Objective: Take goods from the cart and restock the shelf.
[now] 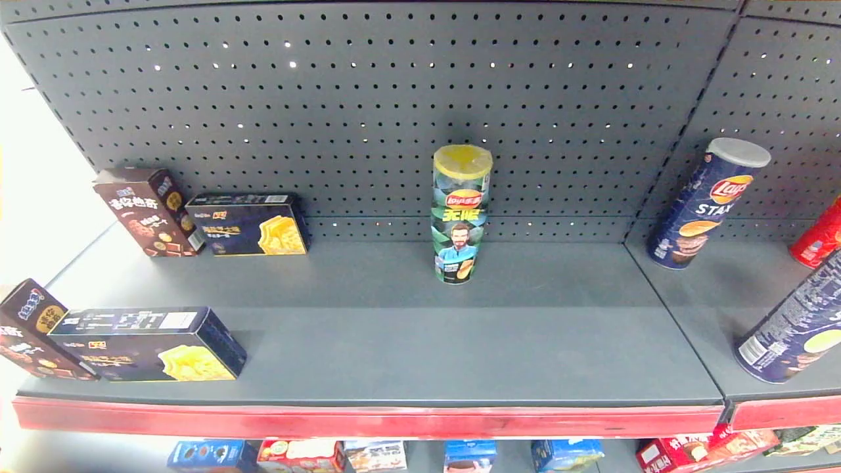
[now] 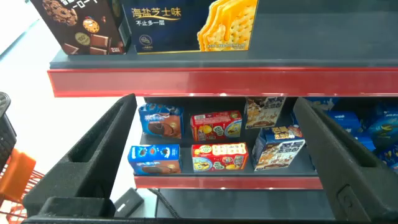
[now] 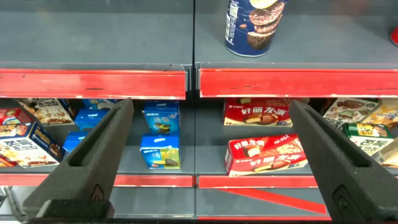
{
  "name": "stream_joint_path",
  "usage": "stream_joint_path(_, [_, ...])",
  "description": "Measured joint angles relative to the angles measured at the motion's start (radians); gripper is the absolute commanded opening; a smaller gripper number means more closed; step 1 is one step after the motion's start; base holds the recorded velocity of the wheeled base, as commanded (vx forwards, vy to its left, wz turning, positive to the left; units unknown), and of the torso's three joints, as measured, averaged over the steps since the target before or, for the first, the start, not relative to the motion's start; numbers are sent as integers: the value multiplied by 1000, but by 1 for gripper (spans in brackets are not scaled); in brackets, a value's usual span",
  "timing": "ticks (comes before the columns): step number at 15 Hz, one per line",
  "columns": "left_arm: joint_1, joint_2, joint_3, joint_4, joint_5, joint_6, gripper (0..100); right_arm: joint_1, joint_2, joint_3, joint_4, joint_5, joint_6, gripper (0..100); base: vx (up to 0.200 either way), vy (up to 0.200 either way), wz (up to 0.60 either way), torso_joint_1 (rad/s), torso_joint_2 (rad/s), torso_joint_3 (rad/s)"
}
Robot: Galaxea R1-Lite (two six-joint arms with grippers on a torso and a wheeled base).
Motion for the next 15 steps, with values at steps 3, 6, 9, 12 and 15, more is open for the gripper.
stream_joint_path(3, [0,0,0,0,0,0,100,0,0,0,0,0,2,100,0,0,0,0,0,0])
stream_joint_path(6, [0,0,0,1,-1,0,100,0,0,0,0,-3,2,100,0,0,600,-1,2,2])
stream_joint_path(9, [0,0,0,1,0,0,100,-1,0,0,0,-3,2,100,0,0,600,6,4,2])
stream_joint_path(12, [0,0,0,0,0,0,100,0,0,0,0,-3,2,100,0,0,600,2,1,9])
stream_joint_path(15, [0,0,0,0,-1,-1,100,0,0,0,0,-3,2,100,0,0,600,1,1,4])
